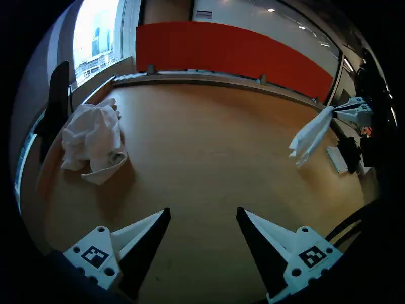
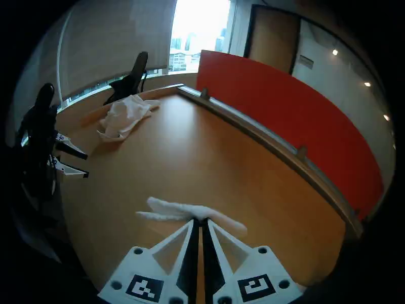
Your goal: Fold towel
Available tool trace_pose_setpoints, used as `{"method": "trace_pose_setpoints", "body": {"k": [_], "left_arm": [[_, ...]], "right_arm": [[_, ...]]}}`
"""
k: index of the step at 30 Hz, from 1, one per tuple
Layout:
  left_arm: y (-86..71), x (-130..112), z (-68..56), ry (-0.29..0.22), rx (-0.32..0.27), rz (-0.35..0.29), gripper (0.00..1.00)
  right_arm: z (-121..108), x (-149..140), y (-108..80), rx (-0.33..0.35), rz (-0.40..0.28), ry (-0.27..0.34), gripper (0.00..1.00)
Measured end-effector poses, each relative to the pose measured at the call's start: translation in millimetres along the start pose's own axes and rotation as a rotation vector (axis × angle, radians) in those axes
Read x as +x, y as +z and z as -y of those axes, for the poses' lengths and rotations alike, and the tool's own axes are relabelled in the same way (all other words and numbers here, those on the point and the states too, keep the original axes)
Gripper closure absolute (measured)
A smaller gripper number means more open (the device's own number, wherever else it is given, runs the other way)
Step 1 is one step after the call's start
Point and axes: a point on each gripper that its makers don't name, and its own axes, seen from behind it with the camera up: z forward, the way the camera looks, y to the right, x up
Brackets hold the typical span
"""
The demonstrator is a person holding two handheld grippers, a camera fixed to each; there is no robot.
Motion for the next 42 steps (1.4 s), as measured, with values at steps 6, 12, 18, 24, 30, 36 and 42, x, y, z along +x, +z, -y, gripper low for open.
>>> {"method": "trace_pose_setpoints", "body": {"k": [6,12,18,24,30,36,42], "left_arm": [[1.8,1,-3.0,0.008,-0.002,0.006,0.03],[2.9,4,-6.3,0.012,-0.001,0.008,0.03],[3.6,5,-9.5,0.021,0.006,0.013,0.03],[3.4,6,-14.3,0.022,0.015,0.016,0.03],[4.5,6,-20.7,0.021,0.023,0.021,0.03],[6.0,7,-28.4,0.021,0.028,0.026,0.03],[8.7,8,-35.0,0.026,0.035,0.032,0.03]], "right_arm": [[-20,-9,-9.6,-0.005,-0.001,0.027,0.96],[-45,-22,-20.3,-0.015,0.013,0.046,0.96],[-77,-37,-33.2,-0.03,0.028,0.061,0.96],[-113,-55,-46.1,-0.052,0.052,0.066,0.96],[-150,-72,-58.9,-0.078,0.073,0.08,0.96],[-188,-89,-69.9,-0.11,0.094,0.099,0.96],[-220,-104,-77.3,-0.137,0.117,0.112,0.96]]}}
